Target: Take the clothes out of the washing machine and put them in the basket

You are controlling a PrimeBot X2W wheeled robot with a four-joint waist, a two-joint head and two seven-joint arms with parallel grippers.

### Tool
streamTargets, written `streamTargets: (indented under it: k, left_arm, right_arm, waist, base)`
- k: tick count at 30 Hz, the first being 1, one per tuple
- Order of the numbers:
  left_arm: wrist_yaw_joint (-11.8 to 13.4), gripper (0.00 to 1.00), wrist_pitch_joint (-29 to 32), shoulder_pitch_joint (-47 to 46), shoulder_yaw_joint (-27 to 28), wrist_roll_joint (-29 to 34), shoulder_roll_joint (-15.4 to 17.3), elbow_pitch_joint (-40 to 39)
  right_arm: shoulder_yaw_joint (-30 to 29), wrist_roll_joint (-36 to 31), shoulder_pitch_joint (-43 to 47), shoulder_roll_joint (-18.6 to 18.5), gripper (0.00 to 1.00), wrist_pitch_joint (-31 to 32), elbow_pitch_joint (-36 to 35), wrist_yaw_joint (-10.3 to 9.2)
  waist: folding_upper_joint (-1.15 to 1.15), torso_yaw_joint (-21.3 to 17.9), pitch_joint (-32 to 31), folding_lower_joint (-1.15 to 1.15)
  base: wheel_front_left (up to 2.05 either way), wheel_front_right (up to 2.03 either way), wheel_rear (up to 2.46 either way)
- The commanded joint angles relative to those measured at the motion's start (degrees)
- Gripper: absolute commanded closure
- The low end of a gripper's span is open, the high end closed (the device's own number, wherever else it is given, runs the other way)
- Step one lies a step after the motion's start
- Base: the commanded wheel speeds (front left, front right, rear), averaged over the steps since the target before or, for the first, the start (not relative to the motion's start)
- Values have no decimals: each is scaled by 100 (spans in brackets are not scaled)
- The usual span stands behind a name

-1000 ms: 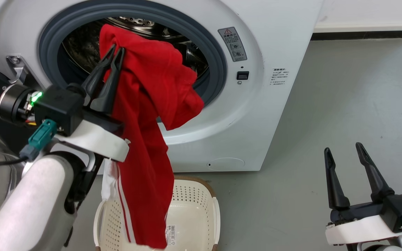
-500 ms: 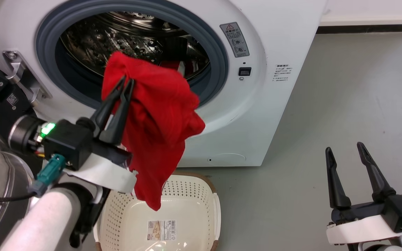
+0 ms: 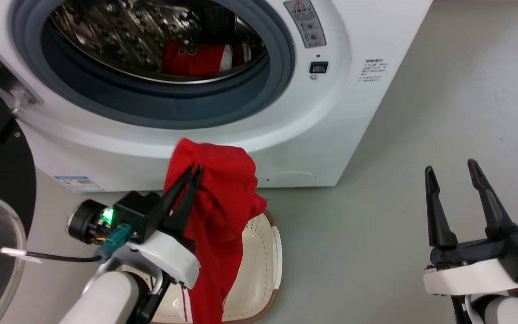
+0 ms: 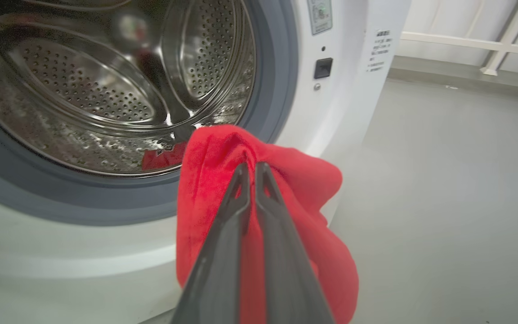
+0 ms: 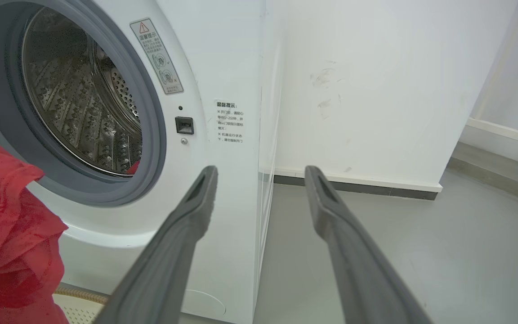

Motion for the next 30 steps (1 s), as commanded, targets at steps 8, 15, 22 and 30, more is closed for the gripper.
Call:
streamTargets:
  k: [8,15,22,30]
  left_arm:
    - [-313,100,-349,-268,-172,-127,-308,1455]
    - [-641,100,-629,-779,-287,-176,-593,2996]
    - [-887,100,-651,-1569,-526,-39,-816,4578]
    - [-1051,100,-589,-2397,-785,95,-1020,5977]
  right_arm:
    - [11,51,-431,6,0,-12,-119,-4]
    - [-34,139,-762,7,0,-12,-184,-4]
    - [-98,244,-1095,7,0,-11,-269,-4]
    - [-149,310,-1376,7,0,-12,-377,-4]
  waist:
    - [0,-208,874,0]
    - [0,-376,1543,0]
    - [0,-475,2218,0]
    - [0,-584,2840,0]
  base:
    - [0,0,0]
    - [0,0,0]
    - [0,0,0]
    - [0,0,0]
